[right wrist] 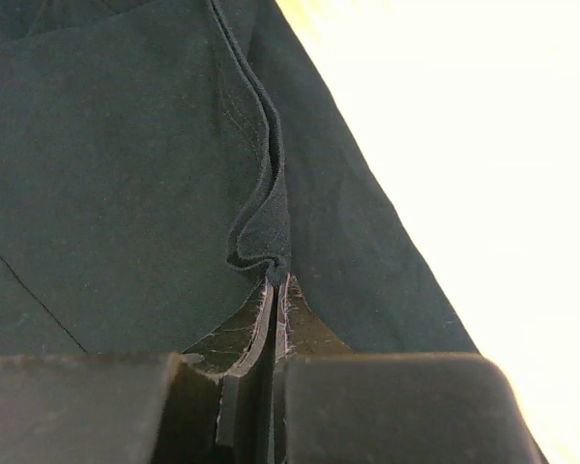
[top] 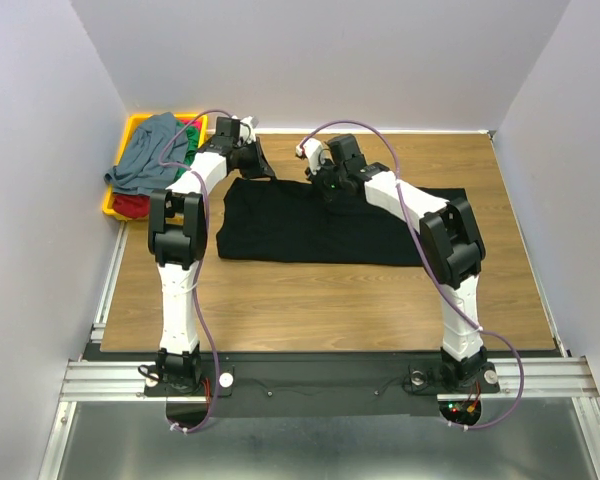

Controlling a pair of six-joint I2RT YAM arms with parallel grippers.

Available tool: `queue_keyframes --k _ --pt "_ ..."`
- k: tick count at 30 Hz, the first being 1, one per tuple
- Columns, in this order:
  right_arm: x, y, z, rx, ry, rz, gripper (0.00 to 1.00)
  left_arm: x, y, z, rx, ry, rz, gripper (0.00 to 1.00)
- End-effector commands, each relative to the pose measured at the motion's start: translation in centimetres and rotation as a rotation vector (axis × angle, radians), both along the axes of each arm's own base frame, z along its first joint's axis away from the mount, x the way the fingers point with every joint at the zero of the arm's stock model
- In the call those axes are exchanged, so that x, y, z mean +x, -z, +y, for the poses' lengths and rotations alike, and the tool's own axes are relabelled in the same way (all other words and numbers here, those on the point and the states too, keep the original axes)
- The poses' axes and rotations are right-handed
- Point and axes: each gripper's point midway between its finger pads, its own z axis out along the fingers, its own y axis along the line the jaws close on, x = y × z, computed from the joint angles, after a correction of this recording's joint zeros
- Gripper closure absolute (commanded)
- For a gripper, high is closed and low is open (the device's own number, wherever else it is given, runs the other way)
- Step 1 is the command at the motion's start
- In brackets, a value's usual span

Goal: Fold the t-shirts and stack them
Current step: Fold the tshirt

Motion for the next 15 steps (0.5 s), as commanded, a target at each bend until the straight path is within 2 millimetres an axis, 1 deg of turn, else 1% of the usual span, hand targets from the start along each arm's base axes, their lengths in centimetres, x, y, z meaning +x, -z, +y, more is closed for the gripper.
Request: queue_keyframes --k 1,2,6,7,10,11,12,13,15 --pt "0.9 -2.9 0.5 0.038 -0.03 -0.086 0.99 0.0 -3.8 0.2 0.003 0.03 -0.095 1.0" --pt "0.8 -3.0 0.5 0.037 -0.037 -0.089 0.99 -0.5 -3.5 0.4 0.008 0.031 -0.084 1.0" --pt "-0.1 -2.7 0.3 0.033 -0.06 -0.079 0.99 -2.2 -3.5 0.9 0.027 0.041 -0.08 1.0" --pt "-0.2 -2.8 0.2 0.033 -0.067 -0.081 0.99 -3.1 -3.3 1.0 0.03 0.045 -0.066 1.0" --pt "-1.1 -2.3 0.2 0.034 -0.088 -0.062 0.98 -4.3 -3.0 1.3 0.042 0.056 -0.062 1.0" --pt "-1.5 -2.1 0.1 0.035 -0.094 -0.053 0.97 -5.1 -2.8 1.4 0.044 0.057 -0.053 1.0" --pt "-1.6 -2.3 0.2 0.04 -0.099 -0.056 0.97 -5.6 -2.6 1.5 0.048 0.059 -0.048 1.0" --pt "-1.9 -1.9 0.2 0.04 -0.107 -0.044 0.96 -6.4 -2.4 1.7 0.055 0.06 -0.04 1.0" --pt "-2.3 -1.7 0.1 0.04 -0.113 -0.033 0.93 -7.0 -2.1 1.9 0.062 0.063 -0.037 1.0"
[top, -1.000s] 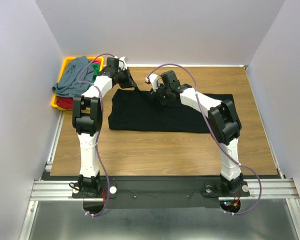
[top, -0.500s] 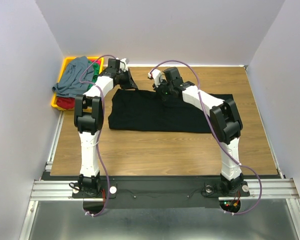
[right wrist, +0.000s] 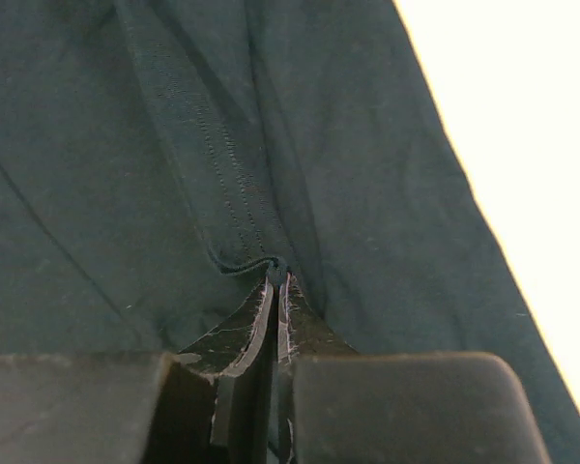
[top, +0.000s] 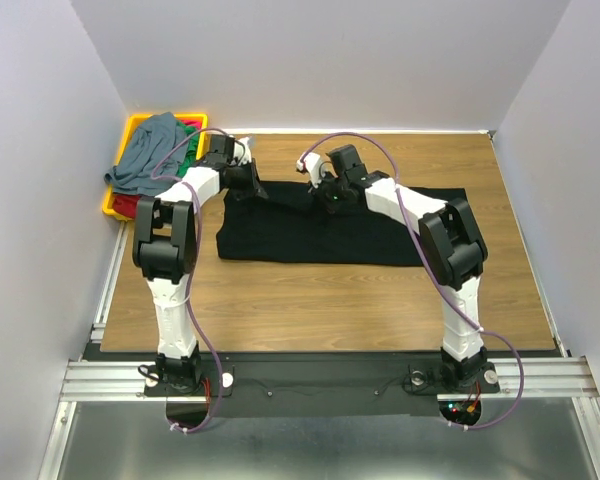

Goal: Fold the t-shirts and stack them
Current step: Fold the tshirt

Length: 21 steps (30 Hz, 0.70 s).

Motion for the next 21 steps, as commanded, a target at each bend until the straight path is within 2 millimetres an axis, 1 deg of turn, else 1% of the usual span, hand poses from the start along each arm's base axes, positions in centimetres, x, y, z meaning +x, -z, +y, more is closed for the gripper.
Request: queue_keyframes --k 1,2,6,7,13,14,15,17,21 --pt "-0.1 -4.3 0.5 0.068 -0.038 -0.081 0.93 -0.9 -3.6 0.5 0.009 0.026 -0.102 1.0" --pt "-0.2 -4.0 0.4 0.068 -0.039 -0.073 0.92 -1.5 -3.3 0.7 0.016 0.026 -0.092 1.0" --pt "-1.3 -3.9 0.8 0.096 -0.063 -0.034 0.92 -1.8 -2.3 1.9 0.038 0.01 -0.075 1.0" --pt "-1.7 -4.2 1.1 0.116 -0.073 -0.021 0.92 -1.5 -2.3 2.4 0.046 -0.001 -0.079 1.0" --pt "-2.7 -4.6 2.1 0.166 -0.088 0.043 0.92 0.3 -3.0 3.1 0.062 -0.003 -0.099 1.0" --pt "-2.9 -4.5 2.3 0.172 -0.09 0.057 0.92 0.5 -2.7 3.1 0.063 0.001 -0.093 1.0" --pt "-3.4 -4.2 2.5 0.171 -0.098 0.072 0.91 0.9 -3.2 3.1 0.065 0.004 -0.102 1.0" --pt "-3.9 -3.9 2.8 0.172 -0.107 0.085 0.91 1.4 -3.4 3.1 0.07 0.008 -0.11 1.0" --pt "-5.1 -2.8 3.5 0.159 -0.123 0.118 0.91 1.3 -3.3 3.2 0.086 0.014 -0.1 1.0"
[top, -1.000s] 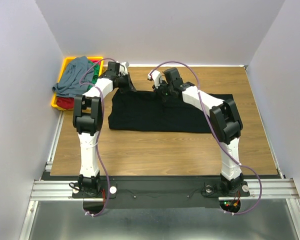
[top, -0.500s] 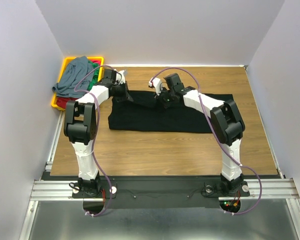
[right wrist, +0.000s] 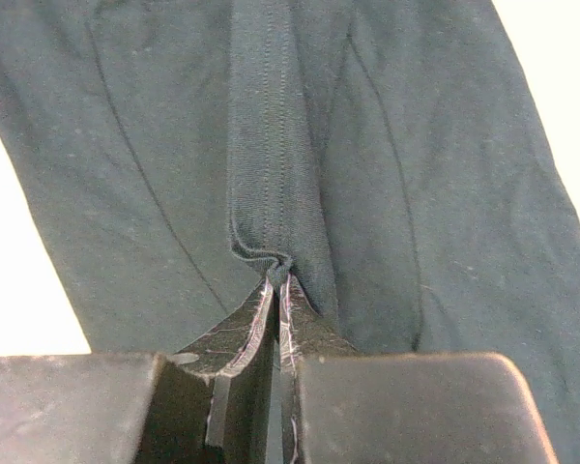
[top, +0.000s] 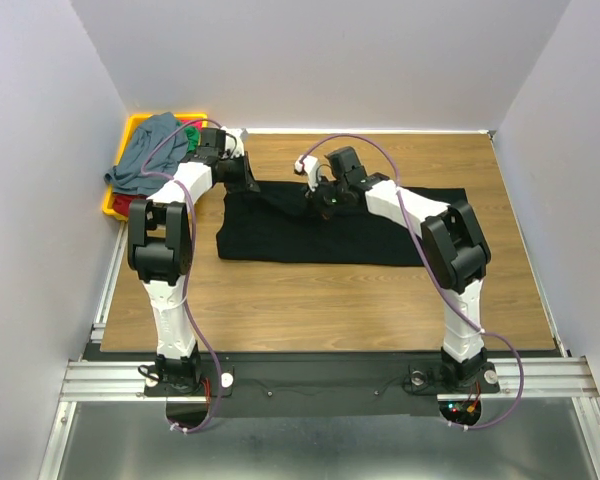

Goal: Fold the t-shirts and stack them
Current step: Fold the tshirt

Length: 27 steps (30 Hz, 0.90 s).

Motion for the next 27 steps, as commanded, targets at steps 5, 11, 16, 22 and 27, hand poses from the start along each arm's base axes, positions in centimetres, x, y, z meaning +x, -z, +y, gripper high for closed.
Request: queue_keyframes --k 5,11,16,22,27 --pt "-2.6 -0.7 1.3 0.028 -0.047 0.039 0.9 0.3 -0.7 1.4 0.069 0.007 -0.025 1.0" --pt "-4.5 0.5 2.1 0.007 -0.08 0.064 0.85 -0.7 0.9 2.5 0.104 0.003 0.022 1.0" --pt "-5.1 0.5 2.3 0.016 -0.091 0.091 0.66 -1.5 1.6 3.1 0.133 -0.003 0.053 0.97" --pt "-5.5 -2.3 2.1 0.046 -0.075 0.096 0.46 -1.4 -0.5 3.9 0.173 -0.002 0.012 0.7" --pt "-3.9 -5.5 -1.3 0.096 0.028 0.106 0.46 -1.0 -4.2 5.0 0.223 -0.034 -0.09 0.58"
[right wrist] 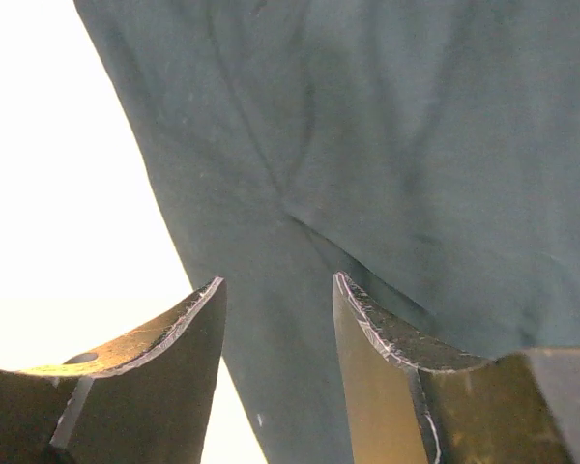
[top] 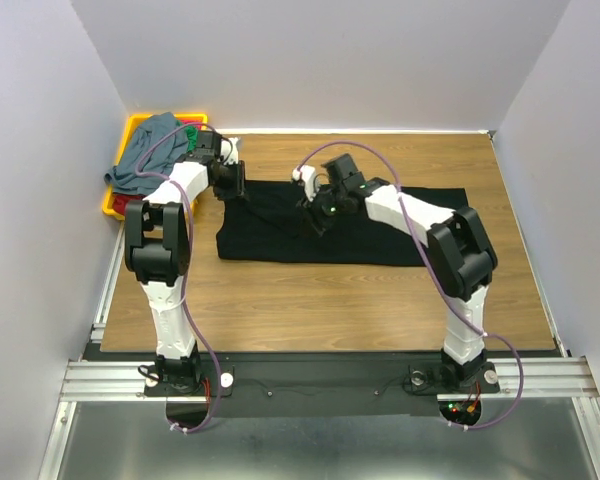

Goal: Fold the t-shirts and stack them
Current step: Fold the tshirt

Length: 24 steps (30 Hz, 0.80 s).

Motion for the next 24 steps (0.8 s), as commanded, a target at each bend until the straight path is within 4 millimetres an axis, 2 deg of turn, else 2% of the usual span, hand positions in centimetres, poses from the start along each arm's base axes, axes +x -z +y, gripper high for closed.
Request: queue_keyframes --k 1,2,3,5,6,8,9,10,11,14,15,18,19,21,22,24 --pt "1.8 -6.1 -3.1 0.083 0.092 -0.047 0.46 0.7 -6.4 1.4 0.054 -0.017 -0.163 0.57" --pt "2.5 -6.0 -4.5 0.07 0.125 -0.041 0.47 0.8 -7.0 1.7 0.059 -0.033 -0.189 0.57" --pt "2.7 -5.9 -5.2 0.063 0.139 -0.039 0.48 0.8 -7.3 1.6 0.054 -0.031 -0.201 0.57" --pt "3.4 -6.2 -7.2 0.053 0.185 -0.041 0.49 0.3 -7.6 0.6 0.007 0.007 -0.213 0.57" --pt "3.4 -5.8 -8.1 0.041 0.206 -0.022 0.51 0.4 -7.8 0.0 -0.017 0.027 -0.224 0.62" --pt "3.9 -5.5 -9.9 0.026 0.251 -0.006 0.54 -0.4 -8.2 -2.0 -0.104 0.105 -0.229 0.67" --pt "4.6 -5.2 -12.1 0.011 0.304 0.011 0.57 -0.5 -8.2 -2.7 -0.124 0.129 -0.236 0.69" --pt "4.9 -4.9 -13.5 0.001 0.336 0.023 0.58 -0.8 -8.1 -3.9 -0.14 0.149 -0.23 0.73" --pt "6.1 -4.5 -16.5 -0.022 0.399 0.022 0.59 -0.9 -7.7 -4.5 -0.143 0.159 -0.22 0.75" --pt "7.0 -3.3 -21.8 -0.101 0.499 0.032 0.6 -1.9 -6.2 -6.3 -0.149 0.191 -0.177 0.79" --pt "7.3 -2.8 -24.6 -0.131 0.543 0.034 0.61 -2.4 -5.1 -6.7 -0.146 0.198 -0.148 0.8" --pt "8.0 -1.3 -29.8 -0.209 0.623 0.032 0.61 -3.7 -2.7 -8.2 -0.129 0.234 -0.093 0.8" --pt "8.1 -0.9 -30.7 -0.223 0.636 0.036 0.61 -4.2 -2.0 -8.5 -0.125 0.245 -0.07 0.8" --pt "8.2 1.3 -32.8 -0.283 0.665 0.064 0.62 -4.6 0.0 -8.9 -0.072 0.245 -0.034 0.8" --pt "8.1 1.4 -33.0 -0.287 0.662 0.063 0.62 -4.9 0.5 -9.1 -0.069 0.255 -0.021 0.8" --pt "7.2 3.4 -33.6 -0.334 0.653 0.098 0.63 -4.6 1.7 -8.5 -0.021 0.238 -0.003 0.8"
